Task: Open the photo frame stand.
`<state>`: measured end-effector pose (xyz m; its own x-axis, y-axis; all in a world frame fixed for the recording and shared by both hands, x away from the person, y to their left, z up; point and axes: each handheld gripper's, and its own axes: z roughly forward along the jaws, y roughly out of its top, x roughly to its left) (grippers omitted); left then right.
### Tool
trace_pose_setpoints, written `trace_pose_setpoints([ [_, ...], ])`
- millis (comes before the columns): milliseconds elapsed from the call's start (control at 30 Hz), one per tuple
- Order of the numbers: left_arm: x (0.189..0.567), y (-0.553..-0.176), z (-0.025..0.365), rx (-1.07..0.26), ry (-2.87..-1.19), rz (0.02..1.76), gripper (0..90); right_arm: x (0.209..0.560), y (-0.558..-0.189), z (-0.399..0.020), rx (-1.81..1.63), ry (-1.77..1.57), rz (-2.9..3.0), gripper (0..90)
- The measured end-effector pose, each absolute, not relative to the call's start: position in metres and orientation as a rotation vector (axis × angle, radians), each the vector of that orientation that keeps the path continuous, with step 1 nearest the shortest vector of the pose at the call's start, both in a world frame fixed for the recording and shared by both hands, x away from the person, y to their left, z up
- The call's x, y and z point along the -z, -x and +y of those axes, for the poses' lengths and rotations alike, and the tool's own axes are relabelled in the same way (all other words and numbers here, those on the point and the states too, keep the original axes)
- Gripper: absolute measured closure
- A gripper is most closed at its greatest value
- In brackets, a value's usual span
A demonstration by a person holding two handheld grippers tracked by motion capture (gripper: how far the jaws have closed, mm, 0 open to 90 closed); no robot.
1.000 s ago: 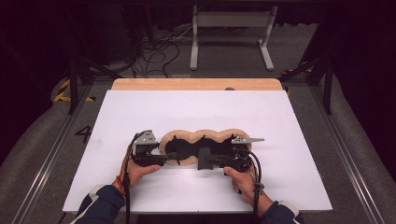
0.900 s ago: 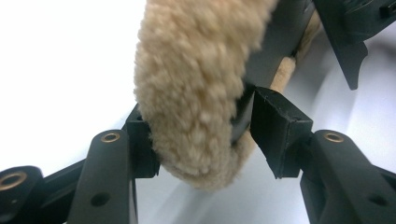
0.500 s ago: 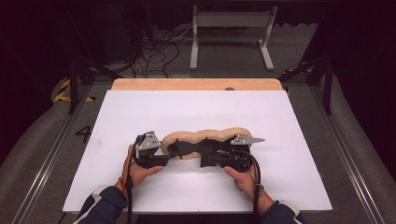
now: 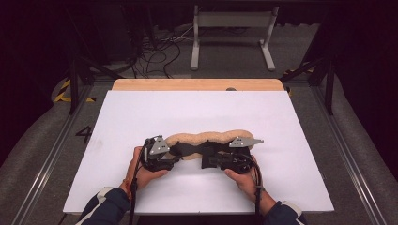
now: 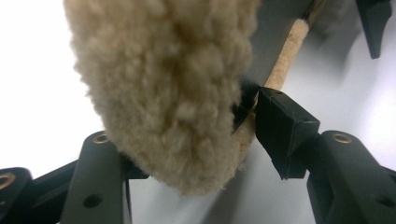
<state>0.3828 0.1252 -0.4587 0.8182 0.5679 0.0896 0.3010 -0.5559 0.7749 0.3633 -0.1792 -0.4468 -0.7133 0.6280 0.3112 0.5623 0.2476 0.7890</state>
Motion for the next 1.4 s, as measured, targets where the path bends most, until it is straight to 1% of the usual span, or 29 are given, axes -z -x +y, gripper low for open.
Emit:
trace_pose_setpoints([
  [233,0.459,-0.383,0.123,-0.487,-2.201,0.644,43.7,0.449,-0.361,-0.175,-1.429,-1.125,2.432,75.3],
  [400,0.460,-0.381,0.123,-0.501,-2.197,0.644,43.8,0.450,-0.357,-0.172,-1.387,-1.081,2.430,74.3],
  [533,0.460,-0.380,0.126,-0.469,-2.179,0.642,44.5,0.447,-0.351,-0.173,-1.357,-1.030,2.427,70.9],
  [667,0.460,-0.380,0.128,-0.450,-2.168,0.642,43.6,0.442,-0.346,-0.177,-1.356,-1.012,2.401,71.8],
  [767,0.460,-0.380,0.131,-0.429,-2.157,0.658,39.4,0.442,-0.344,-0.179,-1.338,-0.995,2.411,71.8],
  [867,0.458,-0.379,0.137,-0.421,-2.143,0.654,38.6,0.440,-0.341,-0.180,-1.325,-0.975,2.406,71.7],
  [1000,0.455,-0.377,0.144,-0.410,-2.111,0.664,35.2,0.434,-0.335,-0.183,-1.308,-0.944,2.392,71.7],
  [1200,0.451,-0.372,0.148,-0.406,-2.105,0.639,32.9,0.428,-0.327,-0.188,-1.287,-0.905,2.370,71.8],
  [1400,0.449,-0.366,0.149,-0.452,-2.139,0.612,28.0,0.422,-0.320,-0.198,-1.273,-0.889,2.345,71.6],
])
